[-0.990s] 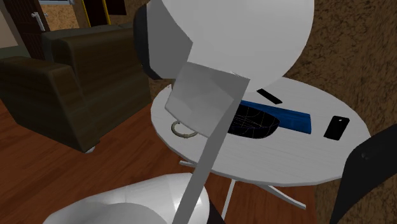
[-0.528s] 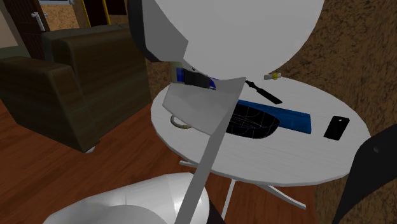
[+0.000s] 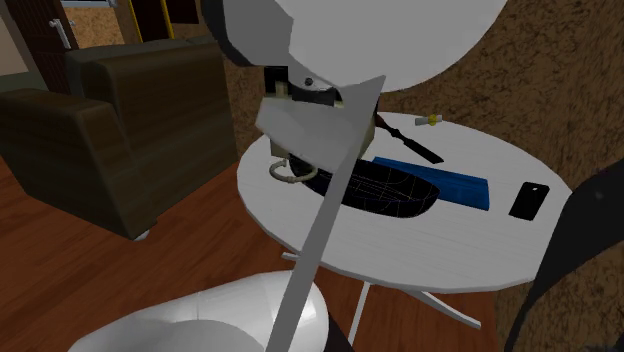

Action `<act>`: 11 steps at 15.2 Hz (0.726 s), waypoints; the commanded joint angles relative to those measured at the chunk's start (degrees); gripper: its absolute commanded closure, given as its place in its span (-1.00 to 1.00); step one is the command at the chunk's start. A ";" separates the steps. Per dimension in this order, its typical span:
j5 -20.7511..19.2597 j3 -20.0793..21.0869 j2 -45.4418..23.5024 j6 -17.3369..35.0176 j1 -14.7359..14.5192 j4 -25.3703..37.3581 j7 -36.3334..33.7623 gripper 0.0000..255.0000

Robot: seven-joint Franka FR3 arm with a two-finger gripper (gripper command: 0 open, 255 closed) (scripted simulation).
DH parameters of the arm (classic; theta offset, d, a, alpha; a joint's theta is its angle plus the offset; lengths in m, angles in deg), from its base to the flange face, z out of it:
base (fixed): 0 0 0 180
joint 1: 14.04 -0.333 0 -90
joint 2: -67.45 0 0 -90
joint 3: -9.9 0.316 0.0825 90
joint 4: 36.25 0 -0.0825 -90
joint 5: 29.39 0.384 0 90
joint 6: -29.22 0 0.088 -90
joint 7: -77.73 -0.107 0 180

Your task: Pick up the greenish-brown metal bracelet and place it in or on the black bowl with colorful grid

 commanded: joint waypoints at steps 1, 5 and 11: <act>-0.17 -2.26 -2.99 0.94 -0.85 2.55 1.71 1.00; 0.41 -8.65 -10.81 3.26 -3.75 9.43 6.58 1.00; 5.60 -20.28 -23.93 5.70 -10.31 21.33 15.79 1.00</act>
